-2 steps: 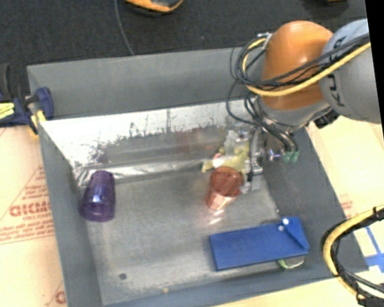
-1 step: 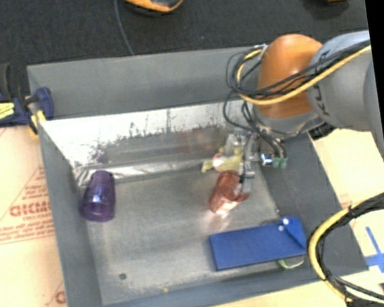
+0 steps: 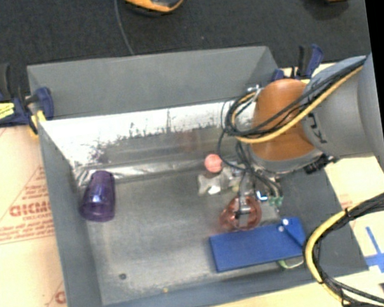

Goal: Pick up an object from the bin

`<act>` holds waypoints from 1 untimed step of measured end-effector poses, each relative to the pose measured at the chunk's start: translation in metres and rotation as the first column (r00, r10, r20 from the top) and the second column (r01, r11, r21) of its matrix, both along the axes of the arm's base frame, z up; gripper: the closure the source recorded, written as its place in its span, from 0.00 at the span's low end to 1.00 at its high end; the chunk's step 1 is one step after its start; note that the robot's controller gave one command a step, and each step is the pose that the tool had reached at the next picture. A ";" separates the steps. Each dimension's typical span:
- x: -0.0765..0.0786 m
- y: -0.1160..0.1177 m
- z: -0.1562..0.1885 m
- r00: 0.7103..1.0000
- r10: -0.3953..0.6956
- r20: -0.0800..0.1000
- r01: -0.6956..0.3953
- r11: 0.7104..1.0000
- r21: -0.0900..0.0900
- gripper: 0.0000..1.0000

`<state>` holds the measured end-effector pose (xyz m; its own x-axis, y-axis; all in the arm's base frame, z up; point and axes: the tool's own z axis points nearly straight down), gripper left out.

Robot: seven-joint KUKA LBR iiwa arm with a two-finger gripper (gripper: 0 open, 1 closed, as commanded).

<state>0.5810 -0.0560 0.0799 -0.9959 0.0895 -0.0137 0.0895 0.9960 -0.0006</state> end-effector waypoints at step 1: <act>0.000 -0.011 -0.007 0.997 0.073 0.003 -0.073 0.997 -0.002 0.00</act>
Offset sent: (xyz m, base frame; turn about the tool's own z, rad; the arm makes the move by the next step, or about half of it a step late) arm -0.0295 -0.0251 -0.0099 -0.1257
